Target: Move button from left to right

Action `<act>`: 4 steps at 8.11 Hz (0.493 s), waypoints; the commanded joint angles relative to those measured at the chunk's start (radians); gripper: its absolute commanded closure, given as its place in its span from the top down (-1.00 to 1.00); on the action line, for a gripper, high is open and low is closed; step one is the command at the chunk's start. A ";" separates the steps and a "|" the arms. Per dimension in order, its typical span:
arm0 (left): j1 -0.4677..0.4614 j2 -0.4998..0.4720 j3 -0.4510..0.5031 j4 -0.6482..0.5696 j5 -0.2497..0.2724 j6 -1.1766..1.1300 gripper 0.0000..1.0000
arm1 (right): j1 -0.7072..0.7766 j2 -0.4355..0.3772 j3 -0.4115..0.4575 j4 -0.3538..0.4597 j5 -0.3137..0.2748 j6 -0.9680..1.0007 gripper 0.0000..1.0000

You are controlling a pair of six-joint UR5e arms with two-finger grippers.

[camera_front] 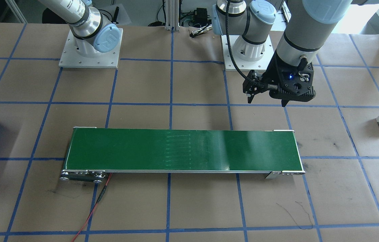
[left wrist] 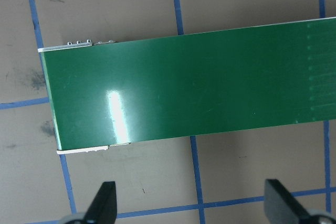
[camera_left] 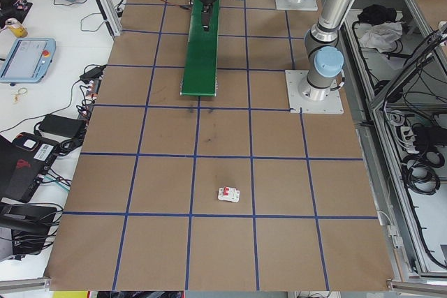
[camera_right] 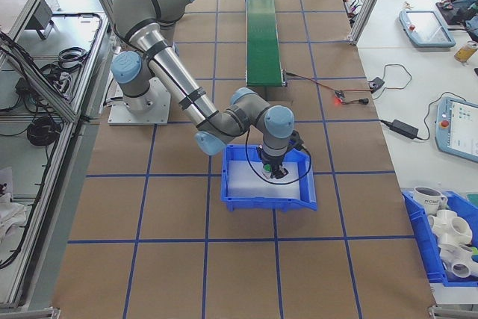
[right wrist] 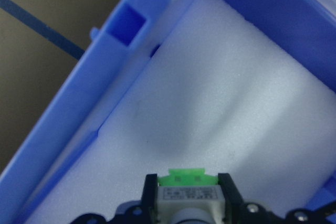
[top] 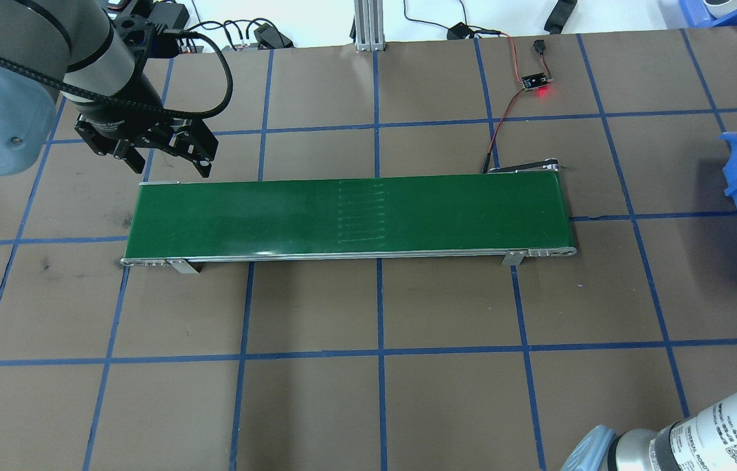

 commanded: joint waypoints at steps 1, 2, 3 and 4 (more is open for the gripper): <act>0.000 0.006 -0.002 0.000 0.006 0.001 1.00 | -0.002 0.023 0.001 -0.011 -0.021 -0.046 0.09; 0.000 0.005 -0.002 0.000 0.001 0.001 1.00 | -0.002 0.014 0.001 -0.008 -0.023 -0.074 0.76; 0.000 0.000 -0.002 0.000 0.001 0.001 1.00 | -0.002 0.004 -0.001 -0.002 -0.023 -0.085 1.00; -0.002 0.002 0.000 0.000 0.000 0.001 1.00 | -0.002 -0.044 0.001 0.010 -0.020 -0.083 1.00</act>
